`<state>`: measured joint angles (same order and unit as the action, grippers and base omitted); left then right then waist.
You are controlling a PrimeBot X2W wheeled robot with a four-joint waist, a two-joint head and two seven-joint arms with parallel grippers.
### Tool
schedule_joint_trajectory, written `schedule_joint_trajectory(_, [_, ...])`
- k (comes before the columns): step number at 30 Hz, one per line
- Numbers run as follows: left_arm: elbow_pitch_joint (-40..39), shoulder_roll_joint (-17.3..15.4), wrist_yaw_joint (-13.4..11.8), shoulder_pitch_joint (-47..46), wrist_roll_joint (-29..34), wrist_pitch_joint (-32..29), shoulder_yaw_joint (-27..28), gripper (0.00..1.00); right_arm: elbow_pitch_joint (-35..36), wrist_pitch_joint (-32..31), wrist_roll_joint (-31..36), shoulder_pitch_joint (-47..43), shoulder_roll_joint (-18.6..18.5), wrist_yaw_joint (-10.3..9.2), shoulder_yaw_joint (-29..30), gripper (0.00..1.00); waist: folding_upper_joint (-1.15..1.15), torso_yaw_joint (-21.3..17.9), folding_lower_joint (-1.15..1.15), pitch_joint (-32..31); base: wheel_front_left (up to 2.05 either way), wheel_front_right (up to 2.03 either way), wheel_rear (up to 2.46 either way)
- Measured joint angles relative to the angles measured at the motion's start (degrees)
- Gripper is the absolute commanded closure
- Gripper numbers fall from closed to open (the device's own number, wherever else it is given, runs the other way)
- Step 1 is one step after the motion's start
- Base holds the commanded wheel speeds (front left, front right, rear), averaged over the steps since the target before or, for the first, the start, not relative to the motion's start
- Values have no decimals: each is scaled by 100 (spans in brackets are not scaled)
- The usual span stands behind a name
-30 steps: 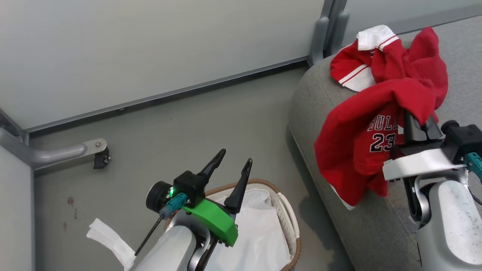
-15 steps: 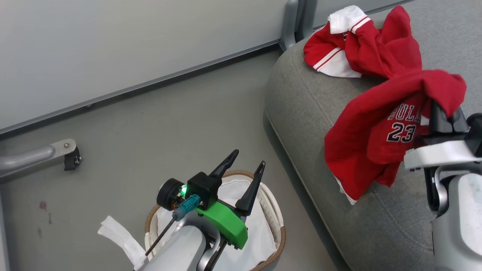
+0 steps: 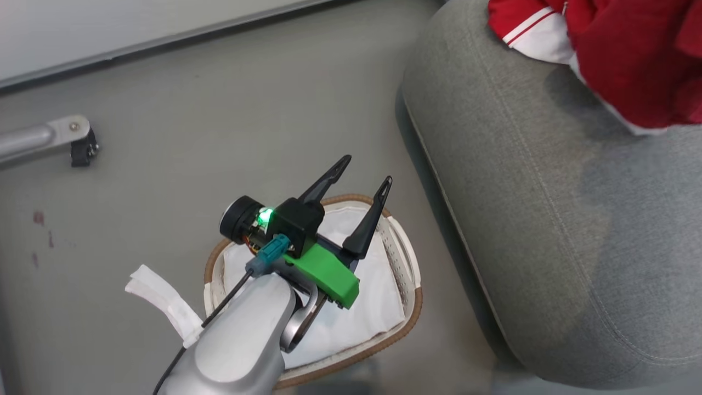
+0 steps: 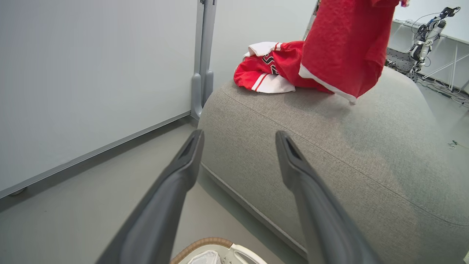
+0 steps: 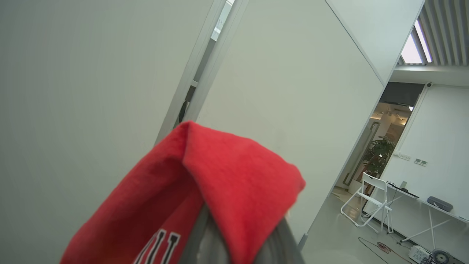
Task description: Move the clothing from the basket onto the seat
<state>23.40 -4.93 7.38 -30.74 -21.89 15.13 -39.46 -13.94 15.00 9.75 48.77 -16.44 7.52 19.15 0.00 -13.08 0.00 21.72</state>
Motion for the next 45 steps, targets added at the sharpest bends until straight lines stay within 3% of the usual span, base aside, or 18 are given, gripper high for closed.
schedule_joint_trajectory(7, [-229, -66, 0, -410, 102, -1, -75, 0, -1036, 9, 274, 884, -478, 0, 156, 100, 0, 173, 0, 818, 0, 0, 0])
schedule_joint_trajectory(15, [-403, -125, 0, -700, 232, 0, -46, 0, -1737, 8, 552, 973, -219, 0, 488, 100, 0, 329, 1, 1628, 0, 0, 0])
schedule_joint_trajectory(25, [-445, -247, 0, -705, 229, -1, 86, 0, -1996, 9, 586, 742, 156, 1, 698, 100, 0, 252, 1, 2117, 0, 0, 0])
schedule_joint_trajectory(26, [-444, -258, 0, -703, 229, -1, 98, 0, -1996, 9, 577, 718, 185, 1, 680, 87, 0, 229, 1, 2117, 0, 0, 0])
schedule_joint_trajectory(28, [-449, -259, 0, -684, 227, -1, 109, 0, -1963, 9, 516, 617, 237, 1, 636, 50, 0, 176, 1, 2083, 0, 0, 0])
schedule_joint_trajectory(29, [-459, -255, 0, -672, 222, -1, 114, 0, -1913, 9, 480, 545, 268, 1, 594, 0, 0, 157, 1, 2050, 0, 0, 0])
schedule_joint_trajectory(38, [-530, -247, 0, -384, 143, -1, 345, 0, -1506, 8, 286, -221, 330, 1, 162, 0, 0, 80, 0, 1550, 0, 0, 0])
schedule_joint_trajectory(45, [-573, -144, 0, 24, 77, -1, 814, 0, -1663, 8, 299, -617, 277, 1, 89, 0, 0, 95, 0, 913, 0, 0, 0])
